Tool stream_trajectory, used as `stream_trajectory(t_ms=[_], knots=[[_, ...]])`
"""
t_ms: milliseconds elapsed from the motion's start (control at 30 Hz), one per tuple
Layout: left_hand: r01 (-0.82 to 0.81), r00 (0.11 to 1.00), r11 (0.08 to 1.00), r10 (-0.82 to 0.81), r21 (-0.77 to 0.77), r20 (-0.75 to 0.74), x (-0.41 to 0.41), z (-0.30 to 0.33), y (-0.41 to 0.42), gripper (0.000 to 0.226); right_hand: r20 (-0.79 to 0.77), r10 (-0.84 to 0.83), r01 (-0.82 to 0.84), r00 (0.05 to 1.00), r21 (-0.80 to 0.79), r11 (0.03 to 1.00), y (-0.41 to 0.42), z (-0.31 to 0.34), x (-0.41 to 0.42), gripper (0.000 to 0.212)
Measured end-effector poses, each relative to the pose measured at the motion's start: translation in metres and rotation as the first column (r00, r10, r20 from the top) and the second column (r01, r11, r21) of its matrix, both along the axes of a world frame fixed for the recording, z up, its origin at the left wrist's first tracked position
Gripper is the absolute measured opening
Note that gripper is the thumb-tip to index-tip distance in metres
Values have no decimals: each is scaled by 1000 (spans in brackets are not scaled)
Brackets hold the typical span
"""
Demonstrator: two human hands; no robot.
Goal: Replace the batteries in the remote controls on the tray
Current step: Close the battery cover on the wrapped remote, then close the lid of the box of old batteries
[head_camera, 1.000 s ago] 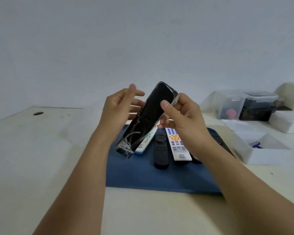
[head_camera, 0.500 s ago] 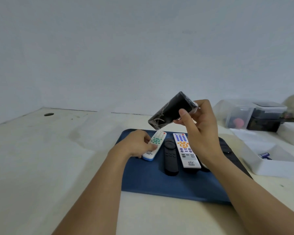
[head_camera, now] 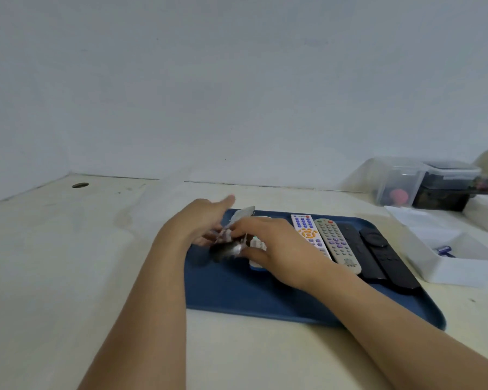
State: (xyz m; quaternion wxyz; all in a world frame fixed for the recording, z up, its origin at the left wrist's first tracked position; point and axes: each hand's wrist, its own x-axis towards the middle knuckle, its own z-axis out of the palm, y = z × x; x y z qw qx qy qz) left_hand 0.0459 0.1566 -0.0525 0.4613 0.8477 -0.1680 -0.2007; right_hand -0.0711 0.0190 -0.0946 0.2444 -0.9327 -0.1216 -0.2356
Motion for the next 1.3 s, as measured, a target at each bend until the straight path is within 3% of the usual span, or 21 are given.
stream_trajectory(t_ms=[67, 167, 233, 367, 467, 533, 600, 667, 767, 833, 900, 933, 1000, 1033, 1133, 1300], knots=[[26, 997, 999, -29, 38, 72, 5, -9, -2, 44, -71, 38, -37, 997, 7, 999, 2, -3, 0, 26], [53, 974, 972, -101, 230, 201, 8, -17, -4, 61, -176, 73, -76, 982, -6, 997, 0, -4, -2, 29], [63, 943, 940, -167, 336, 288, 2, -19, -10, 53, -183, 38, -29, 982, 55, 998, -5, -1, -6, 27], [34, 916, 942, -163, 335, 366, -4, -27, -20, 39, -195, -81, 106, 978, 120, 987, -23, 6, -10, 19], [-52, 878, 905, -160, 423, 451, -3, -32, -23, 51, -124, -144, 173, 982, 275, 946, -39, 21, -20, 13], [-145, 821, 914, -104, 380, 562, -8, -33, -26, 56, -51, -274, 271, 960, 394, 878, -55, 35, -33, 14], [-93, 761, 990, 0, 109, 649, -24, -26, -42, 45, 30, -479, 407, 877, 482, 776, -83, 52, -56, 13], [68, 762, 987, 43, -145, 647, -41, -13, -62, 28, 59, -664, 576, 745, 446, 685, -116, 65, -80, 13], [293, 827, 934, -141, -203, 545, -75, 5, -107, 22, -46, -862, 843, 504, 244, 479, -185, 71, -124, 21], [386, 855, 905, -279, -178, 437, -96, 9, -138, 31, -162, -929, 942, 332, 8, 335, -228, 64, -148, 34], [441, 875, 883, -383, -161, 297, -114, 6, -167, 47, -318, -919, 964, 232, -48, 260, -257, 51, -164, 41], [456, 879, 877, -417, -154, 231, -125, 3, -183, 55, -438, -862, 965, 253, 52, 256, -263, 44, -173, 41], [447, 895, 880, -435, -164, 101, -137, -1, -201, 64, -637, -638, 896, 433, 381, 228, -263, 32, -178, 38], [433, 900, 883, -435, -183, 30, -142, -5, -209, 63, -656, -530, 832, 537, 517, 203, -259, 28, -181, 36], [412, 888, 879, -447, -242, -112, -152, -17, -219, 42, -558, -393, 641, 731, 759, 116, -246, 13, -182, 32], [335, 913, 885, -389, -323, -119, -150, -32, -234, 46, -414, -295, 471, 861, 868, 157, -238, 3, -181, 34]])
